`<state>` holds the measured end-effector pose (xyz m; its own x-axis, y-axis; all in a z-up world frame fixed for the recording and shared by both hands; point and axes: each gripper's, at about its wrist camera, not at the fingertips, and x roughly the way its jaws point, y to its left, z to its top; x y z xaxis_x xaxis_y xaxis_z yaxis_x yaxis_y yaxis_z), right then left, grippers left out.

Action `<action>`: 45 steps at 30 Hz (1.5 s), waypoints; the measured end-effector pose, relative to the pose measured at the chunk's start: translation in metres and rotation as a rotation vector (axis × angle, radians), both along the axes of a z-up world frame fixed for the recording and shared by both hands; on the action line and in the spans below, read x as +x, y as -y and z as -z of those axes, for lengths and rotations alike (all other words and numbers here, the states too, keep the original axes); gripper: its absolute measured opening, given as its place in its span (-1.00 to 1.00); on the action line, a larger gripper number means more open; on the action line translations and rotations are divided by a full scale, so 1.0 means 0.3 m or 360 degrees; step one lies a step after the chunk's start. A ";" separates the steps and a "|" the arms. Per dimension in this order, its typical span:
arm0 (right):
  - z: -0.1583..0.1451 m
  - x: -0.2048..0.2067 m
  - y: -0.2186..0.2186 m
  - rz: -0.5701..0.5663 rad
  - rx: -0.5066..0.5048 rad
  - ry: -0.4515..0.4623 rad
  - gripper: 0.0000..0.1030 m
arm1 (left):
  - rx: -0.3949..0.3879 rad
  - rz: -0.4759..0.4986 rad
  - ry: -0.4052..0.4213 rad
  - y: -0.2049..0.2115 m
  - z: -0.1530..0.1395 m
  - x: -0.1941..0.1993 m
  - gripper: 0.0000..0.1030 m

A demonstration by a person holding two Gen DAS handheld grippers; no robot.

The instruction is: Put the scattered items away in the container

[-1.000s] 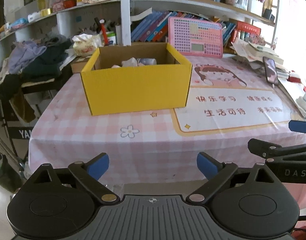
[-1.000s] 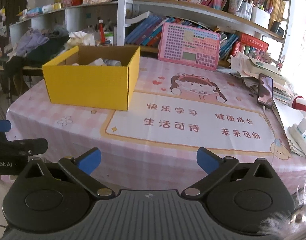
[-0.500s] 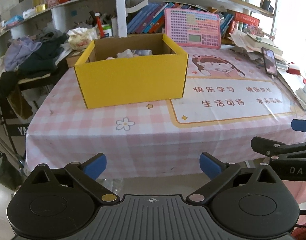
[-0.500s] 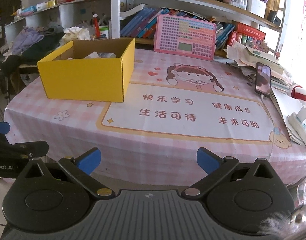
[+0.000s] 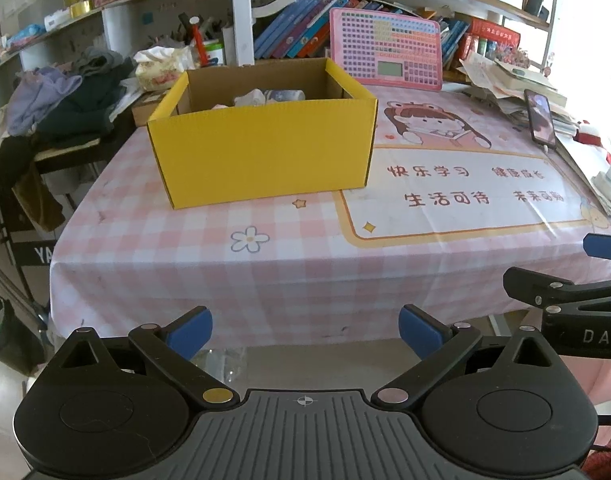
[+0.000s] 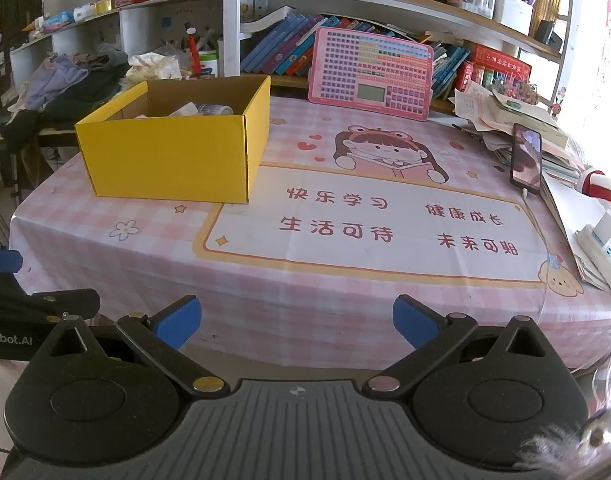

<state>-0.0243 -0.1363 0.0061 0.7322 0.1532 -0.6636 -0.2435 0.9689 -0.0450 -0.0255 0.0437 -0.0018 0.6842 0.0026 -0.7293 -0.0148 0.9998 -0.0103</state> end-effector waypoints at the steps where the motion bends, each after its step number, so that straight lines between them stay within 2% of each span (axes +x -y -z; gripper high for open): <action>1: 0.000 0.000 0.000 -0.0001 -0.0001 0.0001 1.00 | 0.0000 0.0001 0.0000 -0.001 0.001 0.000 0.96; 32: 0.001 0.019 0.006 -0.0002 -0.0007 -0.0005 1.00 | 0.0032 0.0029 -0.0011 0.021 0.001 0.021 1.00; 45: 0.019 0.048 0.015 -0.0010 -0.0002 -0.0055 1.00 | 0.0009 0.0019 -0.0066 0.025 0.021 0.047 1.00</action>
